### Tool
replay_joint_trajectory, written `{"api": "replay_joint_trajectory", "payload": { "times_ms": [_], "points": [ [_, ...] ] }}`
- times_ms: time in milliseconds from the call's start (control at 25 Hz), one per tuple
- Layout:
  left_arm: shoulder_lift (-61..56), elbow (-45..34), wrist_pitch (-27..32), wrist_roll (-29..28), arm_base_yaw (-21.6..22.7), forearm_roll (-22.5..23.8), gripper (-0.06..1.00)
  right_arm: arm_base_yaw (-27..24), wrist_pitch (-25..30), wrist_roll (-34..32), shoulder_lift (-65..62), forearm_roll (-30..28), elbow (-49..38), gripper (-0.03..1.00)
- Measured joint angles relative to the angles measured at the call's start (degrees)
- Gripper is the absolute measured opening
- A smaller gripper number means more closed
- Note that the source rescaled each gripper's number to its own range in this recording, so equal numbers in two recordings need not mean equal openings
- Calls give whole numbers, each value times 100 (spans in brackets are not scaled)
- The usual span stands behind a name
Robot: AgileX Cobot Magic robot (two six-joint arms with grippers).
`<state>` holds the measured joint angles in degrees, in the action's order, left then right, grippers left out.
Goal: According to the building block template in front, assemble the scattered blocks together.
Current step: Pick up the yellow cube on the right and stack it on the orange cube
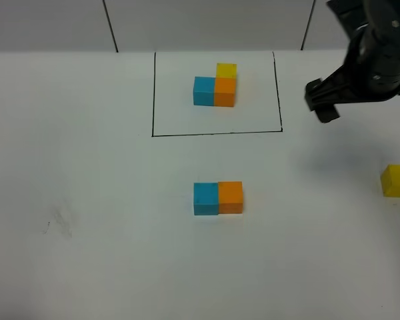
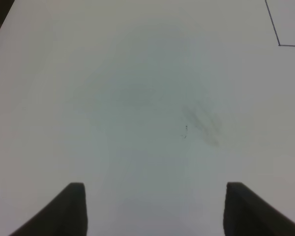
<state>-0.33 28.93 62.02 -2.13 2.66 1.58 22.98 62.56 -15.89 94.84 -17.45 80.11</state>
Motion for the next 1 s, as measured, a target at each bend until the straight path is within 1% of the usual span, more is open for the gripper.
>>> {"api": "replay_joint_trajectory", "payload": {
  "times_ms": [80, 160, 280, 360, 440, 520, 760, 1000],
  "points": [
    [0, 0, 0, -12, 0, 0, 34, -373, -80, -121, -160, 28, -233, 100],
    [0, 0, 0, -12, 0, 0, 34, -813, -377, -160, -333, 105, -677, 100],
    [0, 0, 0, -7, 0, 0, 34, -1344, -1114, -160, -485, 279, -1406, 100],
    [0, 0, 0, -7, 0, 0, 34, -1575, -1677, -160, -490, 412, -1807, 100],
    [0, 0, 0, -7, 0, 0, 34, -1746, -2235, -160, -490, 494, -2179, 100],
    [0, 0, 0, -7, 0, 0, 34, -1837, -2585, -154, -471, 499, -2414, 100],
    [0, 0, 0, -7, 0, 0, 34, -2003, -2956, 20, 23, 493, -2533, 100],
    [0, 0, 0, -7, 0, 0, 34, -2349, -3094, 213, 741, 493, -2557, 99]
  ]
}}
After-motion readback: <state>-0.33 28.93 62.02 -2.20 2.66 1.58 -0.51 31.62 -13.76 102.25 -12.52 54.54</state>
